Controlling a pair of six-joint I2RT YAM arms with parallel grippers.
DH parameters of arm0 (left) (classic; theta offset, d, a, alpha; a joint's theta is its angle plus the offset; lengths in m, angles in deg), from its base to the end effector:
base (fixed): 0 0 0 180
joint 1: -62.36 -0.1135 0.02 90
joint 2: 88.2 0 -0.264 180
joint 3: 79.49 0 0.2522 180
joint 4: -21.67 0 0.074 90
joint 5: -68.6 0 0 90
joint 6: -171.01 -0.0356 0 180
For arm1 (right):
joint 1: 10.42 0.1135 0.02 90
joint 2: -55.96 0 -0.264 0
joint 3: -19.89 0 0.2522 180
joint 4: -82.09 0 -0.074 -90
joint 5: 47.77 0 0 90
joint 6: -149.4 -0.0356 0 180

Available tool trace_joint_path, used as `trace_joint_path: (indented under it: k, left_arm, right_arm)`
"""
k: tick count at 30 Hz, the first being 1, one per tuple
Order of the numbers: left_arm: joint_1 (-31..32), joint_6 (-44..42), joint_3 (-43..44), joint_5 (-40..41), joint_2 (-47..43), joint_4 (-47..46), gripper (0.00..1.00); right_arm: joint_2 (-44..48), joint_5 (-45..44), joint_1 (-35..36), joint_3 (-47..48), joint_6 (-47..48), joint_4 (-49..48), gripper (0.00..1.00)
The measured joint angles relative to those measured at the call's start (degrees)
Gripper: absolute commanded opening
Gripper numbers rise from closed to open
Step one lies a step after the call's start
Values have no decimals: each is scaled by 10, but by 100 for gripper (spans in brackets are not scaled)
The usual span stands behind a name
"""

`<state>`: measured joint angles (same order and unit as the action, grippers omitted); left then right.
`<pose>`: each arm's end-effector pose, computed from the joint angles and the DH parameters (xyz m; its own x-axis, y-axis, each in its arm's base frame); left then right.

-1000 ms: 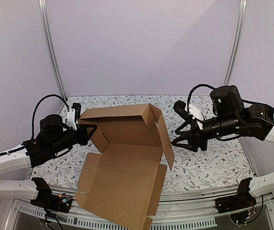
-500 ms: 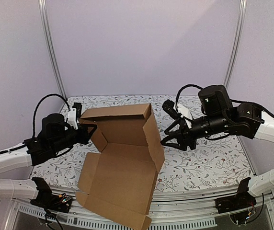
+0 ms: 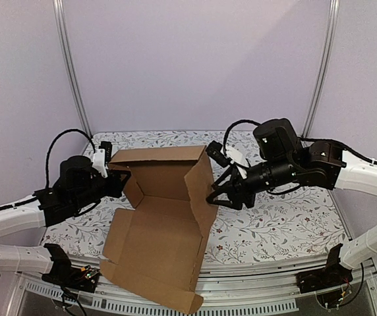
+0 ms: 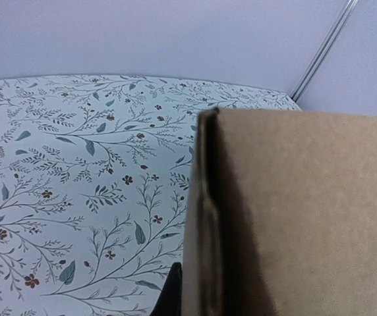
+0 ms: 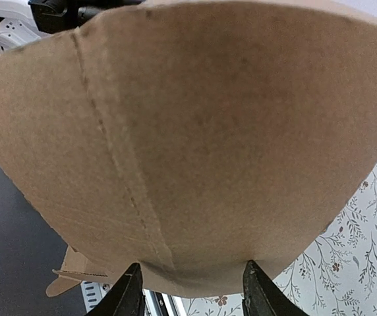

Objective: Fold the paper box

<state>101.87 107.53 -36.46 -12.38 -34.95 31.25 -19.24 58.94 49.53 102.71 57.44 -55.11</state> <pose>0.1678 -0.1312 0.2433 -0.4636 -0.1893 -0.8656 0.3437 0.8620 -0.3726 0.1368 0.2569 0.3399 -0.3207 -0.4890 -0.8112 -0.9363 0.2931 0.1935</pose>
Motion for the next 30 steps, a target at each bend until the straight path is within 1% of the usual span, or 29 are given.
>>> trace_joint_path:
  k: [6,12,21,30]
  left_arm:
    - [-2,-4,6,22,5,22,0]
    - [-4,-3,6,36,9,32,0]
    - [-5,6,6,55,9,42,0]
    - [-6,23,7,69,15,47,0]
  right_arm:
    - [-31,-31,18,3,-12,0,55]
    - [-62,-95,35,18,-26,0,58]
    - [-88,-228,51,21,-69,-38,60]
    - [-115,-315,54,20,-122,-97,59]
